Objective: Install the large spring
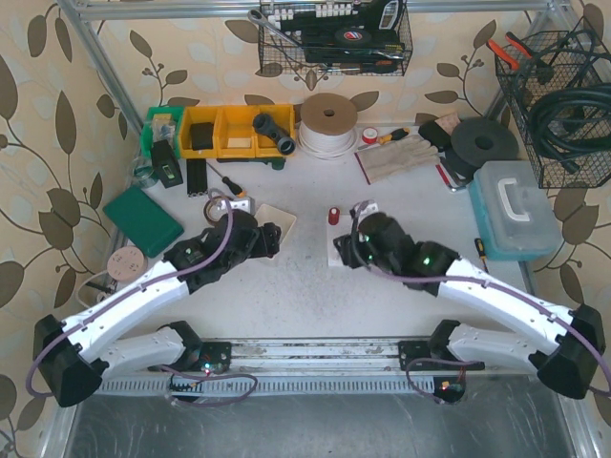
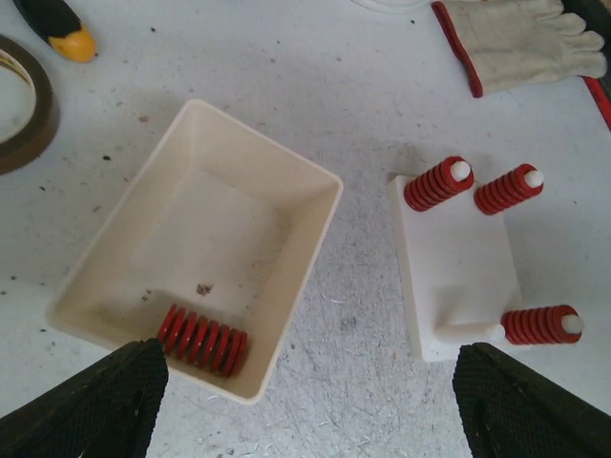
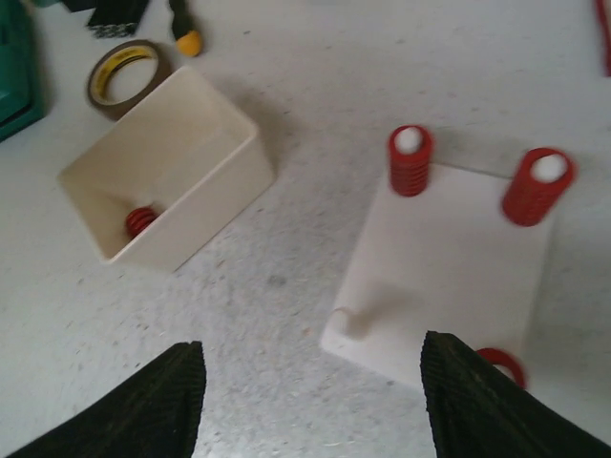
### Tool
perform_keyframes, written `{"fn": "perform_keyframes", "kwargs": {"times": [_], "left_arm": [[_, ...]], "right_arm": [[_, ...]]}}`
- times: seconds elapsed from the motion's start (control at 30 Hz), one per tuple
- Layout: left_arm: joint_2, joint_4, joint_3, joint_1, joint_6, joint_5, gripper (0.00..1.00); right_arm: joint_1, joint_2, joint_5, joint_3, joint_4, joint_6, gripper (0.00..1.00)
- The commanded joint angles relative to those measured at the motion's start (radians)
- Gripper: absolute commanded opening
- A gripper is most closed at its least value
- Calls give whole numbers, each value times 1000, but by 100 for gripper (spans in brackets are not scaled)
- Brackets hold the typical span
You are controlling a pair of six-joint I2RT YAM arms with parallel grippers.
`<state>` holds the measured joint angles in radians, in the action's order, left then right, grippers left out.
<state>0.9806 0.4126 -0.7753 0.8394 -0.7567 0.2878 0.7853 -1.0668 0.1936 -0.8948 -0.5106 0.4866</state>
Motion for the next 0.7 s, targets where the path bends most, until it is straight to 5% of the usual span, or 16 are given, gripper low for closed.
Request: {"fn": "perform_keyframes", "kwargs": {"times": [0.0, 0.23, 0.4, 0.67], "left_arm": [[84, 256, -177, -13, 19, 57, 85], [235, 410, -316, -129, -80, -90, 76], [387, 506, -438, -146, -184, -73, 73], [698, 620, -680, -194, -144, -223, 73]], "right_arm": [[152, 61, 228, 127, 259, 90, 62], [181, 159, 324, 226, 313, 93, 61], [181, 257, 347, 310, 396, 84, 62], [181, 225, 335, 295, 400, 66, 62]]}}
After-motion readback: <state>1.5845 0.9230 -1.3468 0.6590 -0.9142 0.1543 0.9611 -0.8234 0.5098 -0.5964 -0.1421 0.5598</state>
